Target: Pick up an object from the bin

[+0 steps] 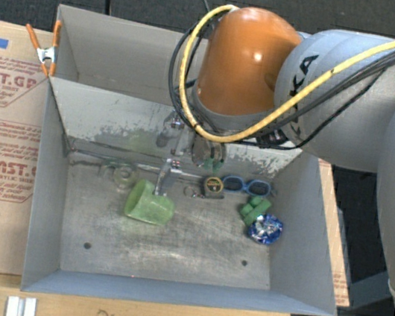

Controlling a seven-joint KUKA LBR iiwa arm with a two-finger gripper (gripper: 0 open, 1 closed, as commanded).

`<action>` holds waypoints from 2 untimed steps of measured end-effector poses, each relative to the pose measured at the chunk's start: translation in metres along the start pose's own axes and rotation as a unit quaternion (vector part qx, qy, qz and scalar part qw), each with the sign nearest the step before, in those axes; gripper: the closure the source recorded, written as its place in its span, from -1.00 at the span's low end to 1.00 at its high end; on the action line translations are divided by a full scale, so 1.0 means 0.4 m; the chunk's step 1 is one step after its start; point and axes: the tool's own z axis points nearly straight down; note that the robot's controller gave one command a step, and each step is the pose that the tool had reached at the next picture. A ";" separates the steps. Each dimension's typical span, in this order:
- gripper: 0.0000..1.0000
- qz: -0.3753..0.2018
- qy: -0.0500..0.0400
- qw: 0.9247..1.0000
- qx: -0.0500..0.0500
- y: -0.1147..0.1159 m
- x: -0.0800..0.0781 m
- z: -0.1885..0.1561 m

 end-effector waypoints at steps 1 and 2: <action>-1.00 -0.005 0.005 1.000 0.001 -0.053 0.033 0.342; 1.00 -0.005 0.001 1.000 0.000 -0.050 0.027 0.330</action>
Offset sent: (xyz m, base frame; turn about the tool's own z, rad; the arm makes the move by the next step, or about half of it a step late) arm -0.0105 -0.0212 -0.1316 -0.0091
